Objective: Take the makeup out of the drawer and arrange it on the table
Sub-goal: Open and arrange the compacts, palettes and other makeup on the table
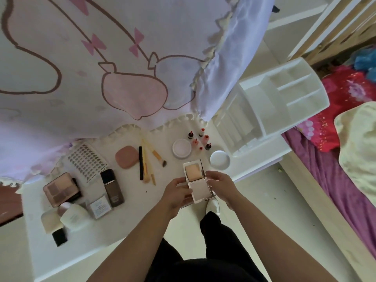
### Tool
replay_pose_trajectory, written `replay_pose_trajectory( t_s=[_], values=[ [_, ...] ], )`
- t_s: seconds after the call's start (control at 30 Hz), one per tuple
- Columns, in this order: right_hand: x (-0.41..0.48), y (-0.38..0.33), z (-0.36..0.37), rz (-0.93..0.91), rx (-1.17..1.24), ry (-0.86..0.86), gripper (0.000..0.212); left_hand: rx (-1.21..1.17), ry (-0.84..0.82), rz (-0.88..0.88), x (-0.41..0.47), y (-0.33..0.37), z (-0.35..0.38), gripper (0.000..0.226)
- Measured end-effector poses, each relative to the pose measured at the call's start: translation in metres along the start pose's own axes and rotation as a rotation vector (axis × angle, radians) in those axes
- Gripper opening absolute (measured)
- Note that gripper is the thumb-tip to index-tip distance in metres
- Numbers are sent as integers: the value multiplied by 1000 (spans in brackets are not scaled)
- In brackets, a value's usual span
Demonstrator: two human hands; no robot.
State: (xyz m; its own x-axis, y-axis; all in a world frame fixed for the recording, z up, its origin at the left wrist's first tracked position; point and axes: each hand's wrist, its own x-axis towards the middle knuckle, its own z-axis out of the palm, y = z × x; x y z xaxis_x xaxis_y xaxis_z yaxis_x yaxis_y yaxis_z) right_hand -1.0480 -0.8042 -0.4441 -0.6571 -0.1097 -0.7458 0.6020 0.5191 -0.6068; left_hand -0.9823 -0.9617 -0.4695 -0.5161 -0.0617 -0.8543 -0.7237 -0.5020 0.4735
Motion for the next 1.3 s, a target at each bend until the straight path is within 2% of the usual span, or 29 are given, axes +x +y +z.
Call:
replay_pose_trajectory(
  t_s=[0.23,0.3,0.43,0.6,0.63,0.73,0.8,0.87,1.07,1.2,1.3],
  values=[
    [18,3,-9,4,33,8,40,333,271,146,19,-1,15,36],
    [20,3,-9,-11,52,6,33,384,332,155,20,-2,16,33],
    [20,2,-7,-15,74,15,39,348,328,153,20,-1,17,26],
    [19,2,1,-72,-45,83,41,372,255,189,5,3,1,23],
    [17,1,3,-103,-99,141,40,440,277,236,1,6,-6,20],
    [10,-2,17,-235,-201,339,27,838,421,462,-9,10,-39,16],
    [7,-9,32,-307,-234,342,21,1067,482,621,-11,9,-67,17],
    [8,-18,49,-368,-279,280,18,1216,527,680,-11,9,-94,21],
    [23,-47,103,-520,-509,85,24,1392,646,589,-16,38,-148,50],
    [33,-64,134,-661,-732,63,42,1495,632,527,-14,59,-168,67],
    [38,-71,153,-652,-823,16,54,1512,584,514,-3,75,-176,75]
  ],
)
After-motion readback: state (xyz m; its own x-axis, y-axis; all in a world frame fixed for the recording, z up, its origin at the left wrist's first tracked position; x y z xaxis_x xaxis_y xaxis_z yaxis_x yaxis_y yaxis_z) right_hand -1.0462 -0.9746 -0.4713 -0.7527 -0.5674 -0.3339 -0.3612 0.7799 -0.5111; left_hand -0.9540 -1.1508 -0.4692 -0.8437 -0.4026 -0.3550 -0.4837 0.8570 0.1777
